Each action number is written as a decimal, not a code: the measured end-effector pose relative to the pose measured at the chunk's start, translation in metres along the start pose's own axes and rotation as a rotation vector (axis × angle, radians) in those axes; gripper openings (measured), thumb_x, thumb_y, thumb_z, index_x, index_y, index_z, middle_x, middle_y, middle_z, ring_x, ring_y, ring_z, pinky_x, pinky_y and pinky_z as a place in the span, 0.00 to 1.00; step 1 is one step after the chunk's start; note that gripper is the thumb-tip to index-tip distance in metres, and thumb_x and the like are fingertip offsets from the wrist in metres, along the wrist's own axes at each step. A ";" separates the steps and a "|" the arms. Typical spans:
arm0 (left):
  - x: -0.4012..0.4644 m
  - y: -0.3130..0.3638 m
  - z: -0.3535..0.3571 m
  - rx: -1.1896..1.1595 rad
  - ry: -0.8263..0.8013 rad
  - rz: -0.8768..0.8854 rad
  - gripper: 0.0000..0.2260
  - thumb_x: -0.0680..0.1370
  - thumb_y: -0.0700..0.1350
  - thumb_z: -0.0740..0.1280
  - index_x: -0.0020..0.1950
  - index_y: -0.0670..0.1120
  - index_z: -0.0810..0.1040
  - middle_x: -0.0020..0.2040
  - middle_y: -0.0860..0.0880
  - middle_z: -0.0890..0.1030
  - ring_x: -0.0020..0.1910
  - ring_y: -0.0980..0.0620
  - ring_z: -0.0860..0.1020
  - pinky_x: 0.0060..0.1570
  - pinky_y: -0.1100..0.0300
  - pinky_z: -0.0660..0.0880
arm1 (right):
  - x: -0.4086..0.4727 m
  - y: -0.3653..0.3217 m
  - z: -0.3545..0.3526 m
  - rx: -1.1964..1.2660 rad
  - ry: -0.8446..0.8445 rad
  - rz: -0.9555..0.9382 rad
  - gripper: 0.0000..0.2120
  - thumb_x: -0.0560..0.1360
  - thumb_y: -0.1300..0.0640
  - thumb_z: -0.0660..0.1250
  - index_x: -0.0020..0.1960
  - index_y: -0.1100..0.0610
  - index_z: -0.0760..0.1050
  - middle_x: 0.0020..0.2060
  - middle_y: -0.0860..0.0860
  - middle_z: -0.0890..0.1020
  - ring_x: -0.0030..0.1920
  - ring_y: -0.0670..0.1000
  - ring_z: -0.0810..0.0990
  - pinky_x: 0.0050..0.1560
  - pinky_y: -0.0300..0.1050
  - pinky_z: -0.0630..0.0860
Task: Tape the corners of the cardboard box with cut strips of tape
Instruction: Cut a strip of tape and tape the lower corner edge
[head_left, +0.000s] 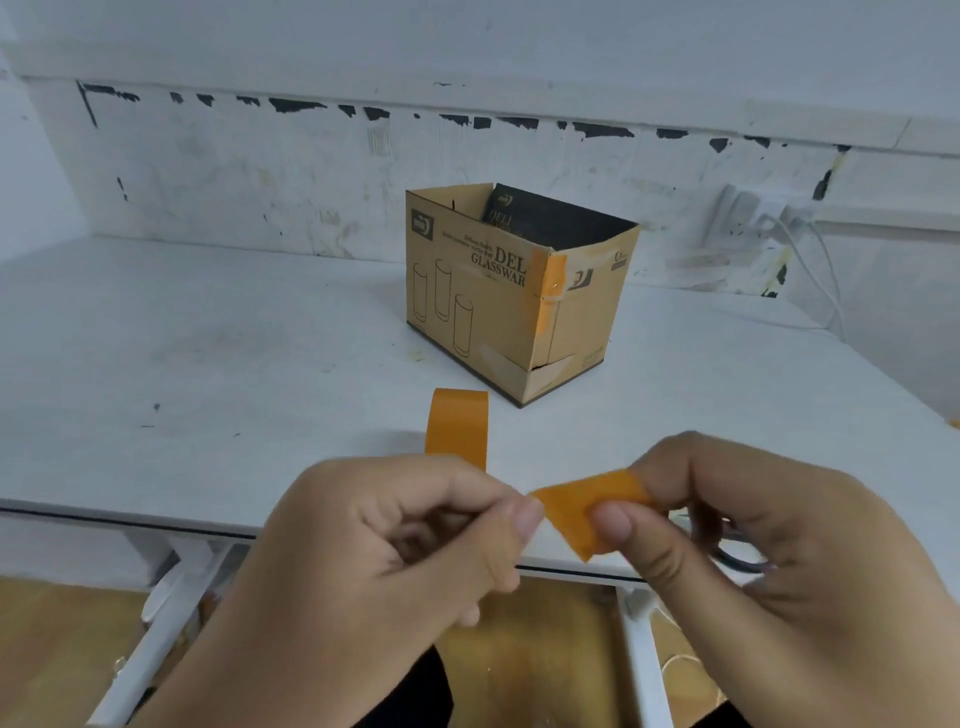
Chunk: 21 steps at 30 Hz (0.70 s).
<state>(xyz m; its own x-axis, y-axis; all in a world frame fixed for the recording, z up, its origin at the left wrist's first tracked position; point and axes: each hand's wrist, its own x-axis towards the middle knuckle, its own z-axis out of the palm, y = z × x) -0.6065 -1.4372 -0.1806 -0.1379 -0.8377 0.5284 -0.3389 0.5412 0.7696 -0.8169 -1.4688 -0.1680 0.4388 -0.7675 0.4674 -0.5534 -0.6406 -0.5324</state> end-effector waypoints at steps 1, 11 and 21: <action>0.004 -0.001 -0.005 0.036 0.055 0.024 0.07 0.72 0.56 0.68 0.43 0.57 0.84 0.29 0.57 0.82 0.23 0.60 0.78 0.22 0.69 0.74 | -0.004 0.000 -0.009 -0.017 0.079 -0.001 0.13 0.71 0.29 0.60 0.44 0.35 0.77 0.36 0.36 0.82 0.34 0.44 0.80 0.33 0.40 0.77; 0.074 -0.051 -0.048 0.196 0.200 0.042 0.06 0.73 0.54 0.67 0.49 0.62 0.79 0.36 0.53 0.81 0.31 0.55 0.77 0.34 0.68 0.74 | 0.011 0.032 -0.036 -0.091 0.081 -0.015 0.10 0.75 0.41 0.59 0.48 0.42 0.77 0.45 0.41 0.81 0.46 0.44 0.76 0.42 0.25 0.69; 0.161 -0.118 -0.011 0.683 -0.113 0.134 0.50 0.66 0.61 0.74 0.76 0.62 0.42 0.72 0.62 0.51 0.49 0.58 0.75 0.42 0.64 0.71 | 0.067 0.094 -0.005 -0.165 0.225 0.039 0.24 0.70 0.50 0.72 0.64 0.52 0.69 0.58 0.42 0.74 0.58 0.39 0.71 0.58 0.28 0.67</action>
<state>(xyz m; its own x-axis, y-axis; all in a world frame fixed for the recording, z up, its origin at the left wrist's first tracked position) -0.5787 -1.6348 -0.1826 -0.3029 -0.7896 0.5337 -0.8154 0.5046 0.2837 -0.8428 -1.5800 -0.1834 0.2571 -0.7548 0.6035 -0.6823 -0.5840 -0.4398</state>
